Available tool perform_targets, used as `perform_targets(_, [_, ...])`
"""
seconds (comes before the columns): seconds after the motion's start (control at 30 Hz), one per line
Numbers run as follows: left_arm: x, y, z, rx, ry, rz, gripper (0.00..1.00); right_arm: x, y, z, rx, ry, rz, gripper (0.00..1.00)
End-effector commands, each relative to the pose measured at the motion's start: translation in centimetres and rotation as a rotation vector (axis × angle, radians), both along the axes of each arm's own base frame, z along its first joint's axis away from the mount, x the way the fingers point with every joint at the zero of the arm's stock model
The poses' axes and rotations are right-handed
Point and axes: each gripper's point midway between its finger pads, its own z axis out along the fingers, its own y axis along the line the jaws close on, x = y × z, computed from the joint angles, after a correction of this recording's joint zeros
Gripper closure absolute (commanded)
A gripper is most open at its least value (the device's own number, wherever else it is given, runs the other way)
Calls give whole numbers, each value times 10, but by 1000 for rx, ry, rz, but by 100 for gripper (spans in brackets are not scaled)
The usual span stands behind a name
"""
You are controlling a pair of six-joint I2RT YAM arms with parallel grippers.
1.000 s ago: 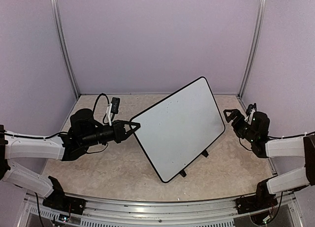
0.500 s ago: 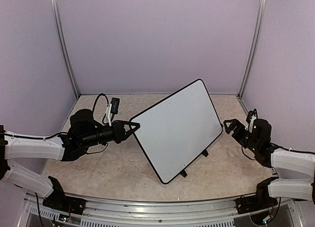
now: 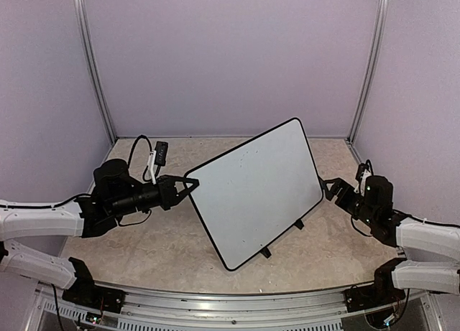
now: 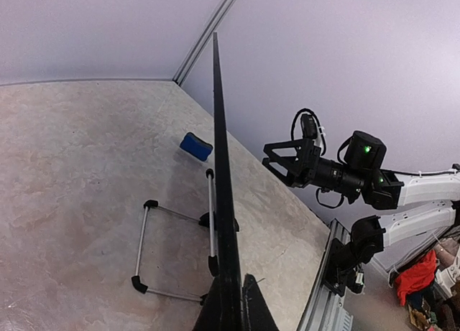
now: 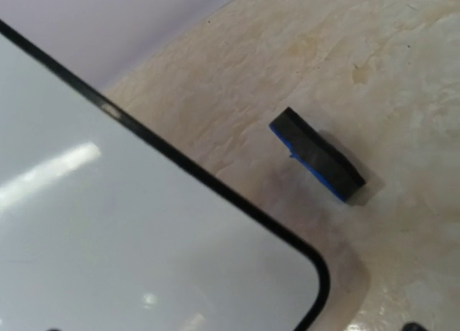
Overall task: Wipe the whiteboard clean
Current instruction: Place the whiteboard at the center of the board, then pick up the whiteboard from the Whiteboard stand.
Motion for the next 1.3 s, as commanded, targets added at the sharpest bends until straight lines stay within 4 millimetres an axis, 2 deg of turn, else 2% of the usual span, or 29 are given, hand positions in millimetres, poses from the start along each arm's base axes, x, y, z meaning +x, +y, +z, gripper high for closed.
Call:
perform_targets(0.0, [-4, 5, 36, -53, -134, 15, 100, 1, 3, 1, -30, -4, 2, 0])
perform_targets(0.07, [-5, 5, 37, -52, -137, 15, 100, 1, 6, 2, -41, -5, 11, 1])
perform_targets(0.1, [-5, 5, 36, -51, -136, 16, 97, 2, 8, 2, -50, -3, 14, 1])
perform_targets(0.33, [-1, 6, 33, -37, -134, 34, 67, -1, 37, 0, -165, -1, 104, 1])
perform_targets(0.5, [0, 7, 32, -35, -133, 40, 60, -9, 65, -13, -248, 31, 206, 1])
perform_targets(0.67, [2, 10, 31, -32, -132, 63, 47, -15, 86, -30, -352, 79, 282, 0])
perform_targets(0.83, [8, 20, 31, -31, -131, 118, 31, -19, 89, -38, -429, 118, 300, 4])
perform_targets(1.07, [13, 44, 40, -59, -145, 234, 11, -25, 80, -40, -495, 159, 290, 10])
perform_targets(1.2, [16, 55, 42, -71, -145, 289, 5, -32, 76, -42, -516, 188, 297, 14])
perform_targets(1.27, [18, 59, 41, -71, -136, 314, 3, -35, 75, -42, -526, 203, 301, 19])
